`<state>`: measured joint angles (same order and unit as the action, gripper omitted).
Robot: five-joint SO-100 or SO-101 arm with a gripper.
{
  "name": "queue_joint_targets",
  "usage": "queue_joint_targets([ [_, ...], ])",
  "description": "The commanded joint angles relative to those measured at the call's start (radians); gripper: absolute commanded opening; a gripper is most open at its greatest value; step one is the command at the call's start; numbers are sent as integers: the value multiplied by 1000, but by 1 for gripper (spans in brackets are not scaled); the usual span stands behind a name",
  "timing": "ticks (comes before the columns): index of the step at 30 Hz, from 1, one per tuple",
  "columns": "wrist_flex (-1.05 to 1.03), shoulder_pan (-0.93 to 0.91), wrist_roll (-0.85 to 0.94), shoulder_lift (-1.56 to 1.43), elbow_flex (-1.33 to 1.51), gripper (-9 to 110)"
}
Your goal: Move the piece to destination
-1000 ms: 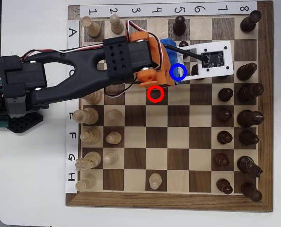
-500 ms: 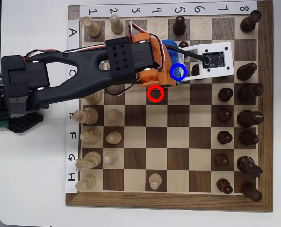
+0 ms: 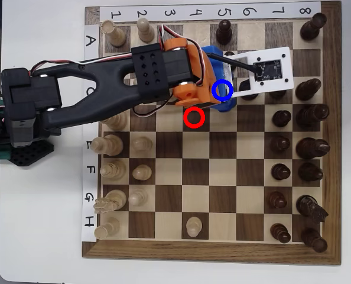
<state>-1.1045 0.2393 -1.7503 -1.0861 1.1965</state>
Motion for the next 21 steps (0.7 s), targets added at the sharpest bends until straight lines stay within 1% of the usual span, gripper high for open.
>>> queue_joint_targets([
  [1,58,21,-529,-38,-5,28],
  [6,49,21,-512,-44,-3,33],
  [21,-5,32,-472,-80,-26,33],
])
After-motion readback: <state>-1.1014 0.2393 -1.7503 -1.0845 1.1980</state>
